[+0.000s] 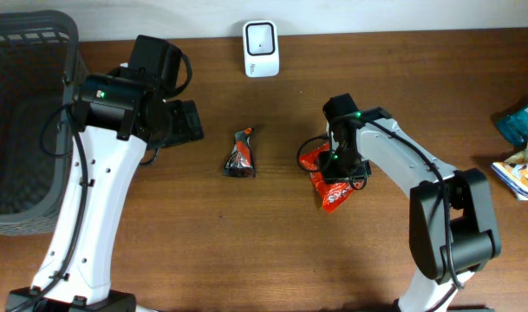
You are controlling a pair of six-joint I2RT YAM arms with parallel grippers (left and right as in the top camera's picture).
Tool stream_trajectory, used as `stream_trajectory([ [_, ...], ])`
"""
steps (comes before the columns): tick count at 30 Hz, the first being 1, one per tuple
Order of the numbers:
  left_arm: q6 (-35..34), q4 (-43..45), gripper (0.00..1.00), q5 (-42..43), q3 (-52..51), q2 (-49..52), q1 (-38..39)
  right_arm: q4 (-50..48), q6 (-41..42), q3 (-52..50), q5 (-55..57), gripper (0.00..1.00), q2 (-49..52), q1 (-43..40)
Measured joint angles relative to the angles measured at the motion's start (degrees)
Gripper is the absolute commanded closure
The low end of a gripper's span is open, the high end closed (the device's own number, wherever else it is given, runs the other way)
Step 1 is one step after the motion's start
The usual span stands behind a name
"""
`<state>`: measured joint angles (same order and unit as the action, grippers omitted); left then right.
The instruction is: Scan the item barcode
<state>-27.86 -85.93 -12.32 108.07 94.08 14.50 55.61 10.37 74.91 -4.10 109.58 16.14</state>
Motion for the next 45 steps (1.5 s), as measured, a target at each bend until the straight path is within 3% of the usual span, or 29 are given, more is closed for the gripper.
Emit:
stream_trajectory([
  [4,0.0,0.0,0.01,0.0,0.0,0.0,0.0,-4.9,-0.3,-2.4,0.0,0.66,0.0,0.0],
  [8,0.0,0.0,0.01,0.0,0.0,0.0,0.0,-5.7,1.4,-2.6,0.0,0.86,-0.1,0.0],
  [14,0.0,0.0,0.01,0.0,0.0,0.0,0.0,-5.7,5.7,3.7,-0.3,0.96,0.2,0.0],
  [20,0.0,0.0,0.01,0.0,0.0,0.0,0.0,-5.9,6.2,12.3,-0.2,0.96,0.3,0.0],
  [23,0.0,0.0,0.01,0.0,0.0,0.0,0.0,-4.5,6.0,12.3,-0.2,0.50,0.3,0.0],
  [24,0.0,0.0,0.01,0.0,0.0,0.0,0.0,-3.4,5.3,12.3,-0.2,0.43,0.3,0.0],
  [27,0.0,0.0,0.01,0.0,0.0,0.0,0.0,-4.0,2.9,9.9,-0.2,0.43,0.3,0.0],
  [29,0.0,0.0,0.01,0.0,0.0,0.0,0.0,-8.1,2.6,4.5,-0.2,0.52,0.4,0.0],
  [34,0.0,0.0,0.01,0.0,0.0,0.0,0.0,-17.0,2.3,-3.1,-0.2,0.53,0.5,0.0],
  [38,0.0,0.0,0.01,0.0,0.0,0.0,0.0,-20.2,2.0,-5.1,0.2,0.81,-0.1,0.0],
  [39,0.0,0.0,0.01,0.0,0.0,0.0,0.0,-20.2,2.0,-5.1,0.2,0.92,-0.3,0.0],
  [40,0.0,0.0,0.01,0.0,0.0,0.0,0.0,-20.2,2.7,-5.1,0.2,0.96,-0.3,0.0],
  [45,0.0,0.0,0.01,0.0,0.0,0.0,0.0,-20.5,6.2,-5.0,0.2,0.96,-0.6,0.0],
])
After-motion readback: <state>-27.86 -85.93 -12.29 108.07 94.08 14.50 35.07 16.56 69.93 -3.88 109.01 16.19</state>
